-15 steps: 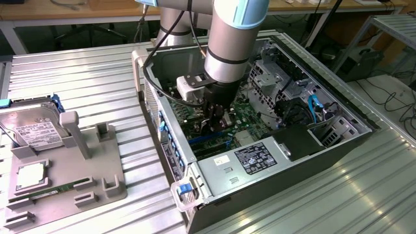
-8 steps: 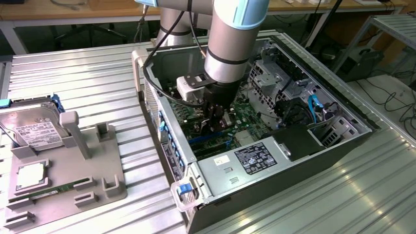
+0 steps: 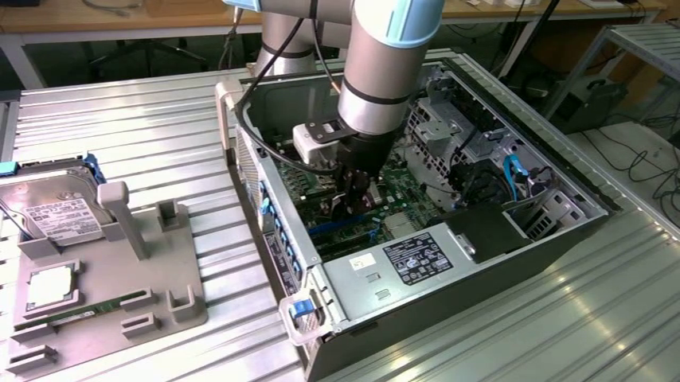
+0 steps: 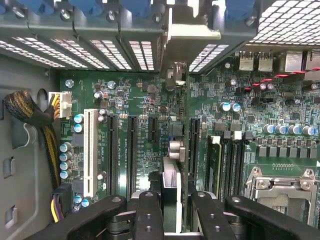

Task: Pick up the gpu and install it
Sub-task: 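Insert the gpu into the slot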

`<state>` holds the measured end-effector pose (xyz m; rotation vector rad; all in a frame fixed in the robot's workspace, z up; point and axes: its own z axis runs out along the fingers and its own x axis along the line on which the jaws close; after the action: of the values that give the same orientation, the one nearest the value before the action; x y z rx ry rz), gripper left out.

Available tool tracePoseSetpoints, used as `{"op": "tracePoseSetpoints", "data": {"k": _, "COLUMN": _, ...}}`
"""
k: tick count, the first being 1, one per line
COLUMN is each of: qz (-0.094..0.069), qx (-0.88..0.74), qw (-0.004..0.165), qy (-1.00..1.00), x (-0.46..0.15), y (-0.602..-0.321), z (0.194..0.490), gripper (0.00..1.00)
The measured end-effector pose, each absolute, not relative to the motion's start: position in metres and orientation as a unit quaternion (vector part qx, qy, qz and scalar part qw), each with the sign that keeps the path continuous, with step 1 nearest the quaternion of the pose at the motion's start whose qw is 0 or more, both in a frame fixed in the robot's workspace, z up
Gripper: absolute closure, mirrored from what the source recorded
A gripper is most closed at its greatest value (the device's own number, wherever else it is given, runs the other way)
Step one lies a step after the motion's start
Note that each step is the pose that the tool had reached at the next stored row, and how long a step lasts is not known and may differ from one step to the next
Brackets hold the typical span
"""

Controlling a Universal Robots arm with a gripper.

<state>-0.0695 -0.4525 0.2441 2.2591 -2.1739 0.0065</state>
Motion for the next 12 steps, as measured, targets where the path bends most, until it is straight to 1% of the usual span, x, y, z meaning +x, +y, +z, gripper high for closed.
{"op": "tracePoseSetpoints", "data": {"k": 12, "qz": 0.002, "qx": 0.716, "qw": 0.003, "qy": -0.698, "x": -0.0694, "y": -0.4527, "z": 0.2434, "gripper": 0.72}}
